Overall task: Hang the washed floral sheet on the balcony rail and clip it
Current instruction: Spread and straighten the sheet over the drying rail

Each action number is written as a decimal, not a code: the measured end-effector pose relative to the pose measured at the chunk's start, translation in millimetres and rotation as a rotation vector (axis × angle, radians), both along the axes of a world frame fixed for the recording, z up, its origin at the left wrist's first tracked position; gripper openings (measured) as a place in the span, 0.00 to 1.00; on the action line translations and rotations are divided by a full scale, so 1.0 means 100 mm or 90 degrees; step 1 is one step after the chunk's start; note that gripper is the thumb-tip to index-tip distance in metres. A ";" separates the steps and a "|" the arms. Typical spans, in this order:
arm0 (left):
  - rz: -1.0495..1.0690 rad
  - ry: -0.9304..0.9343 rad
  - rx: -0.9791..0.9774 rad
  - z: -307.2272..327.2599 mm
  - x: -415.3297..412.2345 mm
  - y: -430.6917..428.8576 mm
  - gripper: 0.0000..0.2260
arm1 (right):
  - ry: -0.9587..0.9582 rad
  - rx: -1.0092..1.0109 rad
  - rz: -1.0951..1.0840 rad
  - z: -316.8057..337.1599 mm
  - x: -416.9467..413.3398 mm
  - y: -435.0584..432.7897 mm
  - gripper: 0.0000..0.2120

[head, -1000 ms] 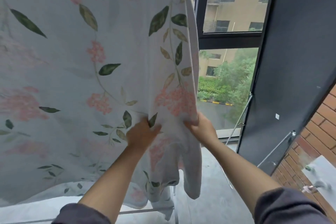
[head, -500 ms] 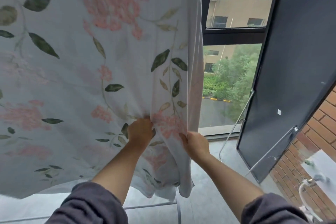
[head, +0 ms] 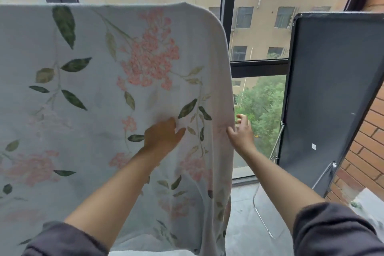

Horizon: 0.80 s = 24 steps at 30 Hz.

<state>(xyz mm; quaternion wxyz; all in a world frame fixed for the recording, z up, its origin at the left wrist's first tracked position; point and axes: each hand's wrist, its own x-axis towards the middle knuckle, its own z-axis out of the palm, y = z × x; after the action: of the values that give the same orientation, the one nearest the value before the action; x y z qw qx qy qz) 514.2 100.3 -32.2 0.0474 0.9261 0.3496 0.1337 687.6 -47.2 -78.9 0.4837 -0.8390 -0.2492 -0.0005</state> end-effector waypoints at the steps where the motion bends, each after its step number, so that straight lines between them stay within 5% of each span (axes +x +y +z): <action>1: -0.009 -0.037 0.020 0.22 0.04 -0.02 0.19 | -0.007 0.023 -0.002 0.15 0.03 0.02 0.23; 6: -0.052 -0.138 0.092 1.01 0.20 -0.15 0.17 | -0.005 0.046 0.066 0.56 0.10 0.09 0.06; 11: -0.098 -0.277 0.223 1.34 0.33 -0.20 0.14 | -0.055 0.004 -0.020 0.75 0.23 -0.02 0.10; 16: -0.176 -0.341 0.429 1.73 0.52 0.01 0.16 | -0.089 0.137 -0.166 1.44 0.43 -0.27 0.11; 24: -0.151 -0.429 0.365 2.11 0.43 0.40 0.15 | -0.154 0.143 -0.120 1.91 0.51 -0.33 0.11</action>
<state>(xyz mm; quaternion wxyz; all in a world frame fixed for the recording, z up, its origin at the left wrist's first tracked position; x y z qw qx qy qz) 557.4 140.7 178.9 -0.0844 0.8403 0.1550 0.5126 738.7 -80.5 111.9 0.5385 -0.7933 -0.2242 -0.1743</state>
